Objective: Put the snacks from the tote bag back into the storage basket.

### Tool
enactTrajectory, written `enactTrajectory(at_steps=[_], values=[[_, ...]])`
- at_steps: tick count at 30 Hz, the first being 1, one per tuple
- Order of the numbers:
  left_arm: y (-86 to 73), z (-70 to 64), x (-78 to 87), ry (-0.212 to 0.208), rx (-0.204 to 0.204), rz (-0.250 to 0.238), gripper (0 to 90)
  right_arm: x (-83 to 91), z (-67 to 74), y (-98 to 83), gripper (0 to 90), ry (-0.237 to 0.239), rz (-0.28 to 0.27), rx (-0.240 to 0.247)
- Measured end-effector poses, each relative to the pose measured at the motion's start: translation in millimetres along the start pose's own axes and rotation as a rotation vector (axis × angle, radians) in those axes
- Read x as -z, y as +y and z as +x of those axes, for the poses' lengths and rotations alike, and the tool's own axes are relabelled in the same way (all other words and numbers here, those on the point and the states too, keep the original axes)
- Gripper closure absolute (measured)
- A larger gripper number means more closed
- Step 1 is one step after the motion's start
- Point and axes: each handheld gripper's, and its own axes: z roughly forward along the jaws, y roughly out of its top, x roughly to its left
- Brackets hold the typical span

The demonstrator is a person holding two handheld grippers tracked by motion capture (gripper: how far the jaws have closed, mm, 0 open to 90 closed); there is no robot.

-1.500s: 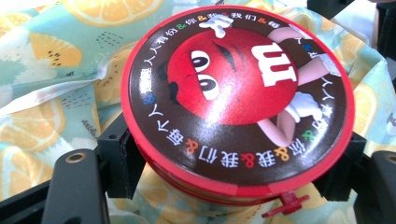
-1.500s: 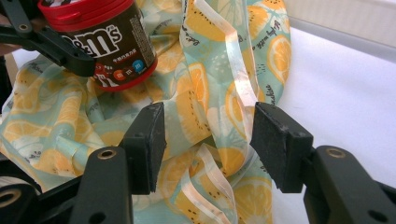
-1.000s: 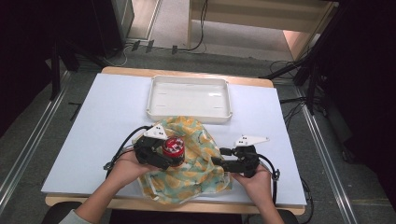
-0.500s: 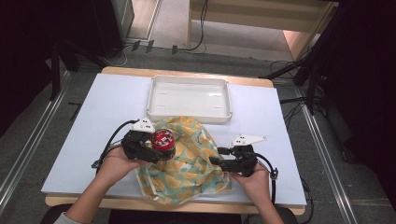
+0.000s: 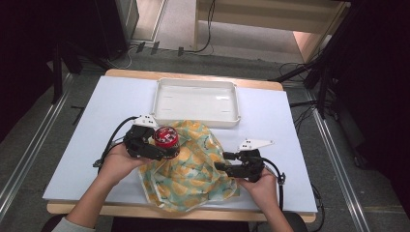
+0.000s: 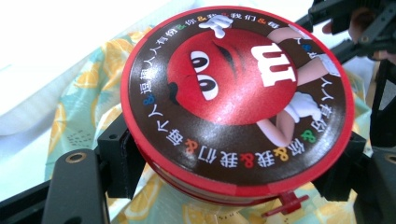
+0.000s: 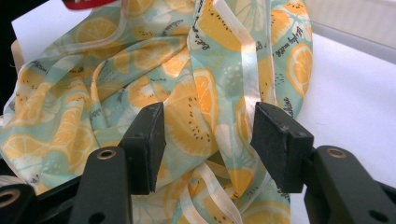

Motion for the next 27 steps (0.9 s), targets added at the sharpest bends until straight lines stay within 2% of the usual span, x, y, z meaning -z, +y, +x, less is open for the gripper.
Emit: enactTrajectory(at_steps=[7, 11, 17, 19, 27], values=[[12.7, 5.5, 4.3, 0.013, -0.007, 0.005, 25.5, -0.7, 1.4, -0.3, 44.8, 0.003, 0.002, 0.007], [22.6, 11.3, 8.4, 0.007, 0.007, -0.026, 25.6, -0.7, 2.4, -0.5, 45.0, -0.003, -0.007, 0.003], [34.5, 19.9, 7.9, 0.028, 0.000, -0.024, 25.6, -2.1, 2.8, -0.3, 45.1, 0.007, -0.013, 0.008], [39.5, 28.1, 4.9, 0.046, 0.002, -0.015, 25.6, -1.5, 2.8, -0.3, 45.1, 0.009, -0.016, 0.005], [46.3, 48.6, -4.4, 0.062, 0.017, -0.034, 25.6, -2.6, 4.5, -1.2, 45.1, 0.008, -0.004, 0.009]])
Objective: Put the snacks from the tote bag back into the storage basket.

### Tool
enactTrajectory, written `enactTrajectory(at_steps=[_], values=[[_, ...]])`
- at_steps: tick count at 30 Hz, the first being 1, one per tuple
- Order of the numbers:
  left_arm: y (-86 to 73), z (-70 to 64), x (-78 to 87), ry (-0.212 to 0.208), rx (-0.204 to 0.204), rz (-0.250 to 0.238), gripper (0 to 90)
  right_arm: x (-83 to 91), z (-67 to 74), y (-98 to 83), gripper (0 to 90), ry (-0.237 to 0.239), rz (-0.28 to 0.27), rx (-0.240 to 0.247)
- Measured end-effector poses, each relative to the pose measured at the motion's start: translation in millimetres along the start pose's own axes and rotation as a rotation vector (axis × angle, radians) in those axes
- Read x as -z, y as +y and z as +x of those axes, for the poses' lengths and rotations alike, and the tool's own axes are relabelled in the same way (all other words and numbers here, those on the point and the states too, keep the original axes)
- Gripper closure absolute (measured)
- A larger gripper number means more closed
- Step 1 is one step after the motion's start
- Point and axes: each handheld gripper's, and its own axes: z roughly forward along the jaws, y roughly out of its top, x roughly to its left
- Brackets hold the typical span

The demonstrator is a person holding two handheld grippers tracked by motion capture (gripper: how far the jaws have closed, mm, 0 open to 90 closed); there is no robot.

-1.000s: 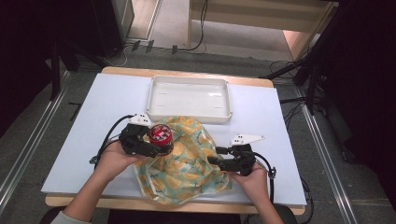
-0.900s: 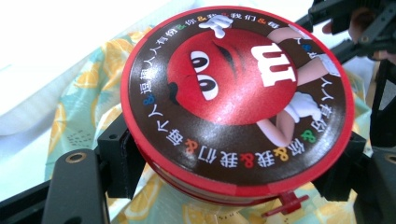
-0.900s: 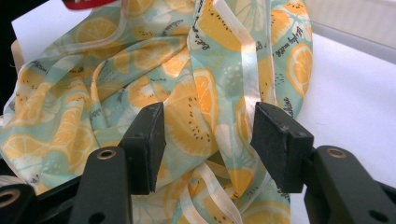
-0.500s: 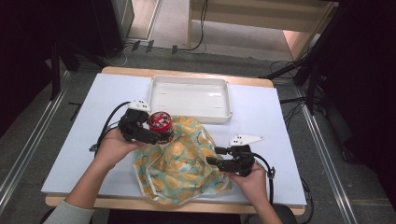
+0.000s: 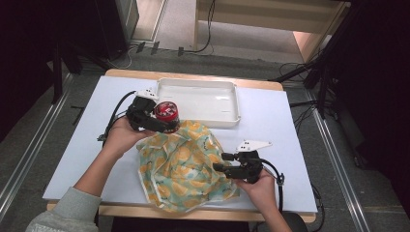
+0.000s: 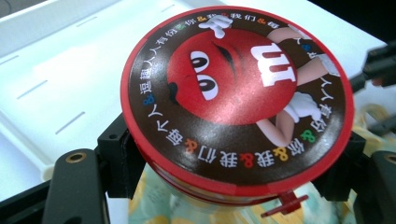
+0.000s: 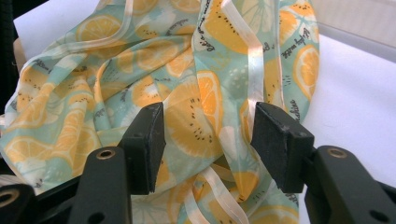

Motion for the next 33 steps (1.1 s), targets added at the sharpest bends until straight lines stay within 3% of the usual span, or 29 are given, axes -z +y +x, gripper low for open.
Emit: enactTrajectory(at_steps=[7, 9, 15, 33], values=[[9.5, 11.3, -3.7, 0.033, -0.025, -0.004, 25.6, -0.9, 1.5, 0.0, 45.0, -0.001, 0.004, 0.007], [12.7, 17.1, -3.8, 0.039, -0.013, -0.019, 25.6, -1.2, 2.3, -0.3, 45.1, -0.008, 0.006, 0.017], [22.3, 29.1, -11.2, 0.072, -0.031, 0.004, 25.6, -0.8, 3.4, -0.6, 45.1, -0.005, 0.007, 0.018], [26.9, 66.1, -54.3, 0.078, -0.012, 0.030, 25.6, 0.9, 5.8, -3.7, 45.1, -0.003, -0.002, 0.006]])
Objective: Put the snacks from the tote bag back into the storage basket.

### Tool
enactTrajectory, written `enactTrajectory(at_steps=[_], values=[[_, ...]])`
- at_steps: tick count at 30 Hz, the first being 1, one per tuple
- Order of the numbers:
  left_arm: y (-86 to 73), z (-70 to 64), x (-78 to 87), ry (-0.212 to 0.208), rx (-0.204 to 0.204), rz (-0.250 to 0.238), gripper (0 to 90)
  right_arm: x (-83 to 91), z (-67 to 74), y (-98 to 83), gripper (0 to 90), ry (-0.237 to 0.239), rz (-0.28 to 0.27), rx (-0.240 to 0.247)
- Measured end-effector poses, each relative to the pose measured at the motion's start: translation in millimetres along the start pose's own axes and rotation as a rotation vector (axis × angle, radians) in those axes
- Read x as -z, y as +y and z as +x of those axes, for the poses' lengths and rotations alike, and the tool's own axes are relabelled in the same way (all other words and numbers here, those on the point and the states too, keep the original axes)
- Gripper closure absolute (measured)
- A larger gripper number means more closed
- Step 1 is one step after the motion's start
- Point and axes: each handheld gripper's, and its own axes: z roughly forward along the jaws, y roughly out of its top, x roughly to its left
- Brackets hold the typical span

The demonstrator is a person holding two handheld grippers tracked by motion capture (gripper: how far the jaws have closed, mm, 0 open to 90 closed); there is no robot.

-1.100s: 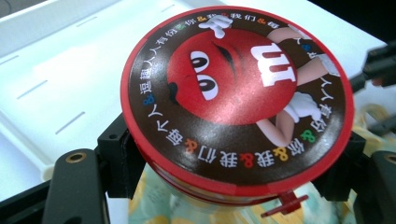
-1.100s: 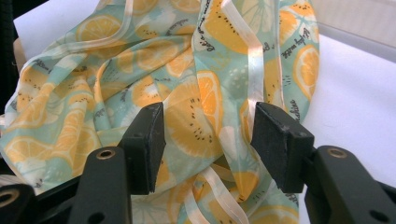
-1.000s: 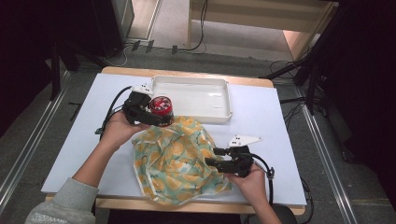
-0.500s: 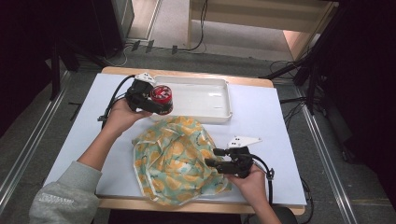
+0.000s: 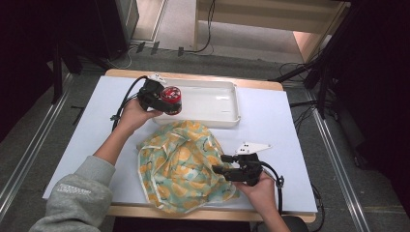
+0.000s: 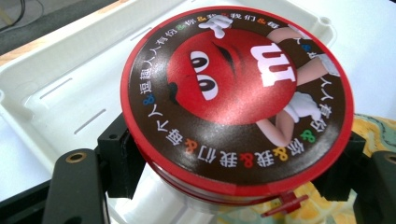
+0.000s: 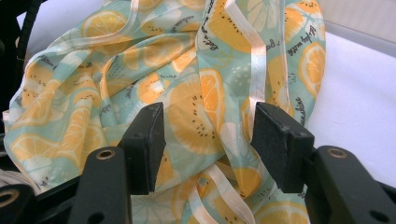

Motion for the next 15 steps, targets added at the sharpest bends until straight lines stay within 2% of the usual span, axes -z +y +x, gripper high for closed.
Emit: enactTrajectory(at_steps=[2, 3, 6, 10, 12, 15], values=[[0.1, 2.7, -3.3, 0.001, 0.013, -0.014, 25.6, 0.4, -0.3, -0.6, 45.0, -0.001, 0.000, 0.000], [0.7, 4.1, -4.5, -0.002, 0.016, -0.003, 25.6, 0.6, -0.3, -0.9, 45.0, -0.002, -0.003, -0.001], [2.9, 6.2, -8.6, 0.012, 0.009, 0.007, 25.6, 1.5, -0.1, -1.5, 45.0, -0.004, -0.001, -0.005], [8.4, 7.8, -14.0, 0.010, -0.005, 0.019, 25.6, 1.4, -0.2, -2.6, 44.9, -0.004, 0.000, -0.009], [8.6, 9.4, -18.3, 0.003, 0.007, 0.002, 25.6, 1.6, 0.3, -3.1, 44.9, -0.006, 0.000, -0.012], [7.6, 13.6, -25.9, 0.003, 0.012, 0.011, 25.6, 2.4, 1.1, -4.1, 44.7, -0.007, 0.000, -0.009]])
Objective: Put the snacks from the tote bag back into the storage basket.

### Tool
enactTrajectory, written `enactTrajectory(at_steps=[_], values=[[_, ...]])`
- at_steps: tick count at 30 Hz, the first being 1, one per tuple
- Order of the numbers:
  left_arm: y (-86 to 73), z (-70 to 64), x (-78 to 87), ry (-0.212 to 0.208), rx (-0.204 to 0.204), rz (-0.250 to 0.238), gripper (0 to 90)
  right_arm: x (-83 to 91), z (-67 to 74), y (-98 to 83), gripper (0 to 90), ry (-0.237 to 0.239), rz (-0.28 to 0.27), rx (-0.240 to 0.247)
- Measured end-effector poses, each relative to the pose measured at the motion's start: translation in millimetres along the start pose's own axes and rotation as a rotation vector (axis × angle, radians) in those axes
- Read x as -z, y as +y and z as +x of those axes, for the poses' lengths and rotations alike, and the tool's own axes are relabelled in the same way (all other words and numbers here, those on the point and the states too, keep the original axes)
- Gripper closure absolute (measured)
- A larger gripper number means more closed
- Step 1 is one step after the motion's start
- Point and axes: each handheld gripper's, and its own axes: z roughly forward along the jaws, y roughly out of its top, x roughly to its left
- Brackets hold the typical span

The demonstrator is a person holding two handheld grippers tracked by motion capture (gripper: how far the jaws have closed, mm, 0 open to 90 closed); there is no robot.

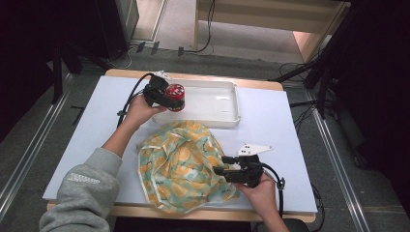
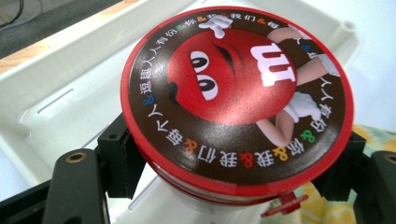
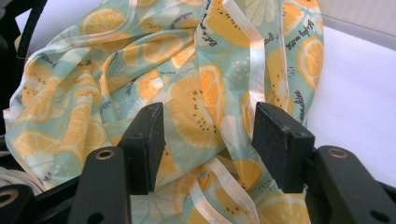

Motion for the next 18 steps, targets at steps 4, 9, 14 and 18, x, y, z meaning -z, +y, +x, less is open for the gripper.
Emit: enactTrajectory(at_steps=[4, 9, 14, 18], values=[[-4.2, 4.4, -11.3, -0.006, 0.020, 0.013, 25.6, 1.0, -0.2, -1.1, 44.6, -0.004, 0.000, -0.008], [-8.6, 5.2, -23.4, -0.011, 0.025, 0.037, 25.6, 1.5, -0.8, -2.4, 44.5, -0.007, 0.000, -0.009], [-12.2, 8.8, -30.0, -0.004, 0.039, 0.047, 25.6, 2.4, 0.0, -3.1, 44.5, -0.009, 0.000, -0.011], [-14.1, 11.0, -33.9, 0.005, 0.036, 0.057, 25.5, 2.9, -0.6, -3.3, 44.4, -0.005, -0.002, -0.014]])
